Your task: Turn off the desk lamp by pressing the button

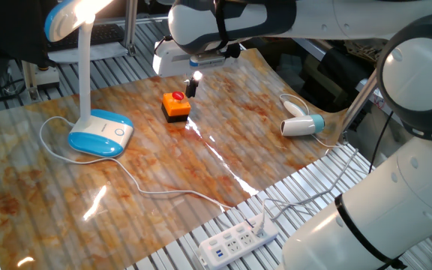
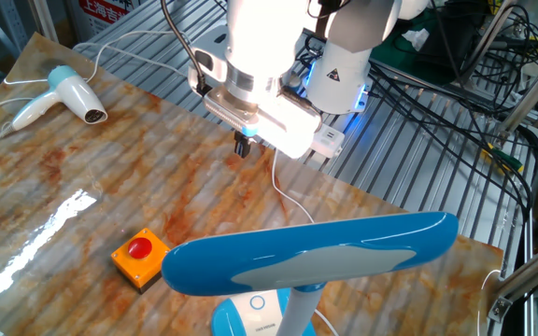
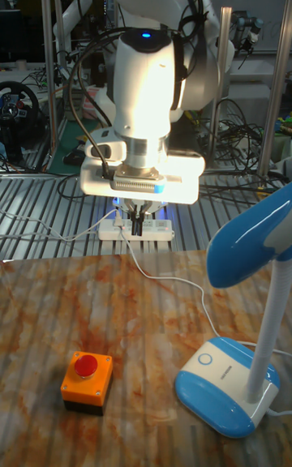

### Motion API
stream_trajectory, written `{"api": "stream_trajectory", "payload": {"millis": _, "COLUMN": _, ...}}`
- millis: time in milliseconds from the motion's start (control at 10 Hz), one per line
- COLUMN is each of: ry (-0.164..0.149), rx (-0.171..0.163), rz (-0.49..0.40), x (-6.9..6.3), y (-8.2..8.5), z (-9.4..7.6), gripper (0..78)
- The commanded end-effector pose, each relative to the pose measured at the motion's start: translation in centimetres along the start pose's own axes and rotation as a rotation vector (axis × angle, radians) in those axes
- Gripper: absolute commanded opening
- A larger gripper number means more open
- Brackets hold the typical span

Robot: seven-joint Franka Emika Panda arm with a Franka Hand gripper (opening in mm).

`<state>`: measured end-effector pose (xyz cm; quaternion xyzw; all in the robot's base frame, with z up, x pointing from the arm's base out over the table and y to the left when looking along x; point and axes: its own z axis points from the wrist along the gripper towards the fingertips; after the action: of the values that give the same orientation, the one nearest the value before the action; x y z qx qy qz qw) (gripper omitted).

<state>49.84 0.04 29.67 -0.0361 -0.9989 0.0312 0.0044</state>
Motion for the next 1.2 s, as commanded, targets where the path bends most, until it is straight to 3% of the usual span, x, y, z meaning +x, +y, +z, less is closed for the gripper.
{"api": "stream_trajectory", "payload": {"millis": 100, "ry": 0.001, "rx": -0.01, "rz": 0.025, "x": -0.1, "y": 0.0, "z": 0.0, "gripper": 0.0}}
{"api": "stream_trajectory", "payload": {"millis": 1200, "ry": 0.012, "rx": -0.038, "rz": 0.012, "x": -0.5, "y": 0.6, "z": 2.1, "gripper": 0.0}}
